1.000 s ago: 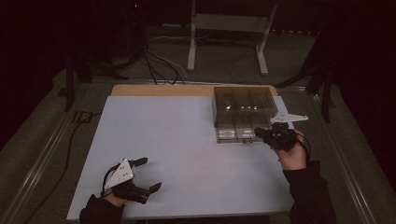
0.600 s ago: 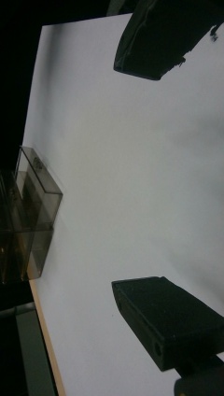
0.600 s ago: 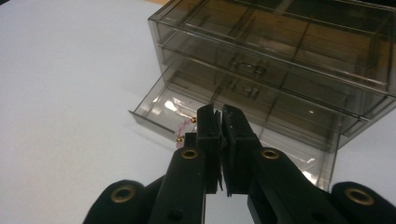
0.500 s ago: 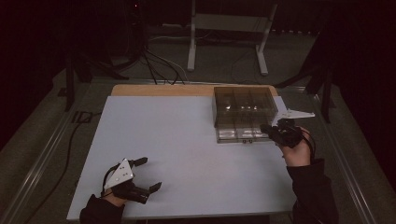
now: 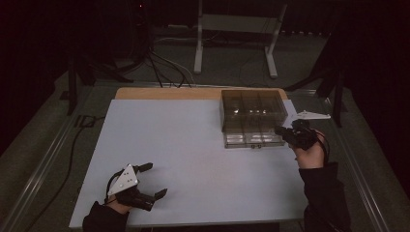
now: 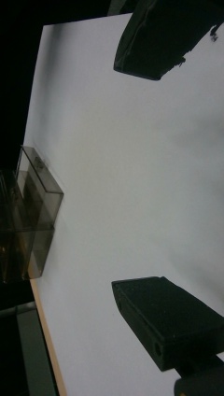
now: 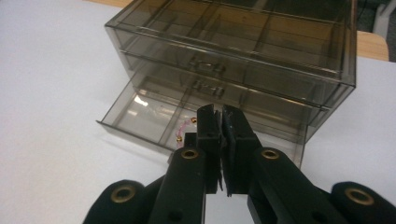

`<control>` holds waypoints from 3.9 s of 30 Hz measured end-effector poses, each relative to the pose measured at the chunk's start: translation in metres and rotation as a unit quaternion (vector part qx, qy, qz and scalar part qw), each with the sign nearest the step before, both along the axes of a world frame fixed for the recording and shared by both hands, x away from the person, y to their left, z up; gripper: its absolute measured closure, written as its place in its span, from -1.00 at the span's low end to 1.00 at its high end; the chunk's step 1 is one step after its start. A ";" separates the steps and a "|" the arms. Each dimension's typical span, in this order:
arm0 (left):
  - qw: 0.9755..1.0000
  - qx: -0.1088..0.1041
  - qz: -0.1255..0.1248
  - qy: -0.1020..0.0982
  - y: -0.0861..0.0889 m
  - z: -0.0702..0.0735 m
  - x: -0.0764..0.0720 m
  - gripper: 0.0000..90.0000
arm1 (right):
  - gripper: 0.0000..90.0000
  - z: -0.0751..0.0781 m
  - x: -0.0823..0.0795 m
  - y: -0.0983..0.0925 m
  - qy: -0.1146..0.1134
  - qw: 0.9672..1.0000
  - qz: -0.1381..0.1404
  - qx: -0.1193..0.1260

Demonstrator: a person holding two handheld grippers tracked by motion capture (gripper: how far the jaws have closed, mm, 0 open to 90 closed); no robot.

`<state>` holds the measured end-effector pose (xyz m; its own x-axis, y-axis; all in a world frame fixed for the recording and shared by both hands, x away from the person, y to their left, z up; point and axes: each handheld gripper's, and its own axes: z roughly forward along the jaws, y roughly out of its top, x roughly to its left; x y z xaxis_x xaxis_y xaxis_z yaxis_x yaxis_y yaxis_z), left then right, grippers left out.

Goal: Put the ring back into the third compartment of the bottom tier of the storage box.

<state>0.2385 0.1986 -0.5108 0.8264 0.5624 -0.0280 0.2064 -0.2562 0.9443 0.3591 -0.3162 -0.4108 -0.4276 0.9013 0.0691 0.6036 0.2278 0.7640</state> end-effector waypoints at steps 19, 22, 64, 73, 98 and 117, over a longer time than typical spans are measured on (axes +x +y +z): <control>1.000 0.004 -0.001 0.000 0.000 0.000 0.000 -0.99 | 0.92 -0.009 0.019 -0.010 0.011 0.999 -0.033 0.002; 1.000 0.001 0.000 0.000 0.000 0.000 0.000 -0.99 | 0.92 -0.010 0.021 -0.011 0.014 0.999 -0.036 0.004; 1.000 0.002 -0.002 0.002 0.000 -0.001 0.000 -0.99 | 0.92 -0.068 0.053 -0.013 0.078 0.994 -0.079 0.011; 1.000 -0.002 -0.001 0.000 0.000 0.000 0.000 -0.99 | 0.91 -0.077 0.057 -0.015 0.094 0.992 -0.087 0.011; 1.000 0.003 -0.002 0.001 0.000 -0.001 0.001 -0.99 | 0.60 -0.078 0.060 -0.012 0.093 0.992 -0.088 0.014; 1.000 -0.002 0.005 0.001 0.001 0.000 0.001 -0.99 | 0.05 -0.060 0.051 0.000 0.071 0.996 -0.053 0.018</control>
